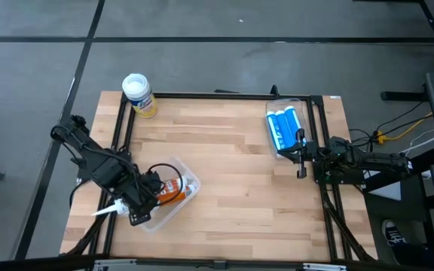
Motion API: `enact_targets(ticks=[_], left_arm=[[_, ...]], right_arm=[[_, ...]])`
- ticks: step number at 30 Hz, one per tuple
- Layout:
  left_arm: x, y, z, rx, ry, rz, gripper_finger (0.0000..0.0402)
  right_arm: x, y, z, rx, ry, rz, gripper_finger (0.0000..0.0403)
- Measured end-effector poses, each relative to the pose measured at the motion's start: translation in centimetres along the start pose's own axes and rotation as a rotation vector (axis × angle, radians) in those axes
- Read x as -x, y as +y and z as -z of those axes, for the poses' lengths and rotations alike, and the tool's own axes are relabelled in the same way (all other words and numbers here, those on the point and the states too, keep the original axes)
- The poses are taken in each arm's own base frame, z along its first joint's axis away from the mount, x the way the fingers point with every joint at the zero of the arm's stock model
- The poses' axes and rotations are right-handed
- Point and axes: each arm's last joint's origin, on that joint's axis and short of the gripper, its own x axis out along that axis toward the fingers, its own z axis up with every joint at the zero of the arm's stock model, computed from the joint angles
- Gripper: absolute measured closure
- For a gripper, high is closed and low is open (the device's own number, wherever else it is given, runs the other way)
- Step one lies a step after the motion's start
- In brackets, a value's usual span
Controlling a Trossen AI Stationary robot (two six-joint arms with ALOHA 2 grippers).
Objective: Pick & place silicon tubes, Sealant and Lysol wipes
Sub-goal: Put the orange sealant into the transparent container
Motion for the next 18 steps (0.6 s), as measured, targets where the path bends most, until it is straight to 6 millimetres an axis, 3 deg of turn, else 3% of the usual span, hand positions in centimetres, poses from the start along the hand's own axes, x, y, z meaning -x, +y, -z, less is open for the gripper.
enact_targets(ticks=[18], left_arm=[[0.0,0.8,-1.7,0.024,0.038,0.022,0.0204]], right_arm=[[0.0,0.0,0.0,0.000,0.000,0.000,0.0378]])
